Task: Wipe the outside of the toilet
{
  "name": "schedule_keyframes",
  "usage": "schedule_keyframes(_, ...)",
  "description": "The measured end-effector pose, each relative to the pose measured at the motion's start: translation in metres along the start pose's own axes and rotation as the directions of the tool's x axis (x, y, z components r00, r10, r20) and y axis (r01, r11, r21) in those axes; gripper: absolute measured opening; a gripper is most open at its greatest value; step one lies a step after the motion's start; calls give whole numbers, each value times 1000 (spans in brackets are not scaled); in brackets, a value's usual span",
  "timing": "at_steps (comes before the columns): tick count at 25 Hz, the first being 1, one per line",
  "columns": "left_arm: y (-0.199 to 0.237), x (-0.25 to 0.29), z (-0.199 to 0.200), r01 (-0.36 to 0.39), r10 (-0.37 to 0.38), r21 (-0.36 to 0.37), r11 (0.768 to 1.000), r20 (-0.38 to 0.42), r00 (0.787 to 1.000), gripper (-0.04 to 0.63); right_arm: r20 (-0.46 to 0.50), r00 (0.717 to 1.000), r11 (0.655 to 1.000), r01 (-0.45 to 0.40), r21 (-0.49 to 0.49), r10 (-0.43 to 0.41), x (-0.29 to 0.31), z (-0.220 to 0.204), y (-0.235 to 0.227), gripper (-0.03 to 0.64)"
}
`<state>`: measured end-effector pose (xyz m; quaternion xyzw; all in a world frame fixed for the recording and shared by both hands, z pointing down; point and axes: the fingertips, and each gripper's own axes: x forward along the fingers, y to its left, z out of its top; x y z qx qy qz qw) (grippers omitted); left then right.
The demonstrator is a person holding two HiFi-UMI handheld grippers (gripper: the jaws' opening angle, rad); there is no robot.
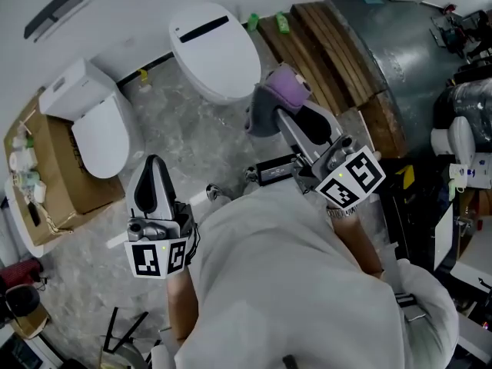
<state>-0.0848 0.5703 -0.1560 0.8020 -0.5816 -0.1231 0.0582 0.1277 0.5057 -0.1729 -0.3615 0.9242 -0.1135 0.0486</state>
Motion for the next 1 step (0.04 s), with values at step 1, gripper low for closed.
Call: schedule_keyframes(1,5,-3,2,6,-6,2,1000,1,1000,3,-2,1000,1000,3,0,-3,3,-2,5,87)
